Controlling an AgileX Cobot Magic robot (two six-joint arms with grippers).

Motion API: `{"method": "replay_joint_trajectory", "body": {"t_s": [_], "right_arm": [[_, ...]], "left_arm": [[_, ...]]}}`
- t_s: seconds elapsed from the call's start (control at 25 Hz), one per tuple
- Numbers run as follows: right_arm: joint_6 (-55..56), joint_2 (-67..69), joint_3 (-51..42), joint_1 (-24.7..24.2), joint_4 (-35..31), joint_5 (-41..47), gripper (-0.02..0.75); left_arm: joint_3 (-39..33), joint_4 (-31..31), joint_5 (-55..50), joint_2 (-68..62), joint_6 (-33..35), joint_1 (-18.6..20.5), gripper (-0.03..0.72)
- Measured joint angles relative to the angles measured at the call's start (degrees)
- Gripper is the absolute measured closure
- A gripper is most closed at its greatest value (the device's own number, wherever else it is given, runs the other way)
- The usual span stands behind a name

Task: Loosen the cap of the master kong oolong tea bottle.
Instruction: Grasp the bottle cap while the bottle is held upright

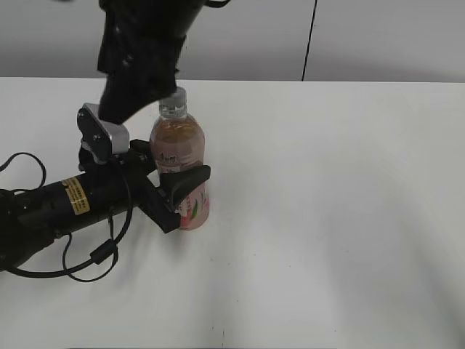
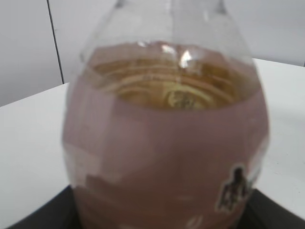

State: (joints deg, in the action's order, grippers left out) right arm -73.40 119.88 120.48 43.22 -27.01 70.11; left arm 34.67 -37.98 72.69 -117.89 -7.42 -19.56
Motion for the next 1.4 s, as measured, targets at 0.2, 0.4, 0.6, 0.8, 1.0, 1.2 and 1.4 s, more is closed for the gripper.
{"method": "replay_joint_trajectory", "body": {"t_s": [0.2, 0.4, 0.6, 0.8, 1.0, 1.2, 1.4], "right_arm": [[34.3, -0.3, 6.5, 0.0, 3.5, 0.0, 0.160], [74.2, -0.7, 11.8, 0.0, 21.3, 0.0, 0.160], [90.7, -0.7, 11.8, -0.2, 22.6, 0.0, 0.160], [95.5, -0.6, 9.5, -0.2, 21.7, 0.0, 0.160], [96.3, -0.6, 2.3, -0.2, 22.4, 0.0, 0.160], [96.3, -0.5, 0.6, -0.2, 22.4, 0.0, 0.160], [96.3, -0.4, 0.6, -0.2, 19.9, 0.0, 0.160]], "left_arm": [[0.0, -0.1, 0.0, 0.0, 0.0, 0.0, 0.303], [0.0, -0.1, 0.0, 0.0, 0.0, 0.0, 0.303], [0.0, -0.1, 0.0, 0.0, 0.0, 0.0, 0.303], [0.0, 0.0, 0.0, 0.0, 0.0, 0.0, 0.303], [0.0, 0.0, 0.0, 0.0, 0.0, 0.0, 0.303], [0.0, 0.0, 0.0, 0.0, 0.0, 0.0, 0.303], [0.0, 0.0, 0.0, 0.0, 0.0, 0.0, 0.303]]}}
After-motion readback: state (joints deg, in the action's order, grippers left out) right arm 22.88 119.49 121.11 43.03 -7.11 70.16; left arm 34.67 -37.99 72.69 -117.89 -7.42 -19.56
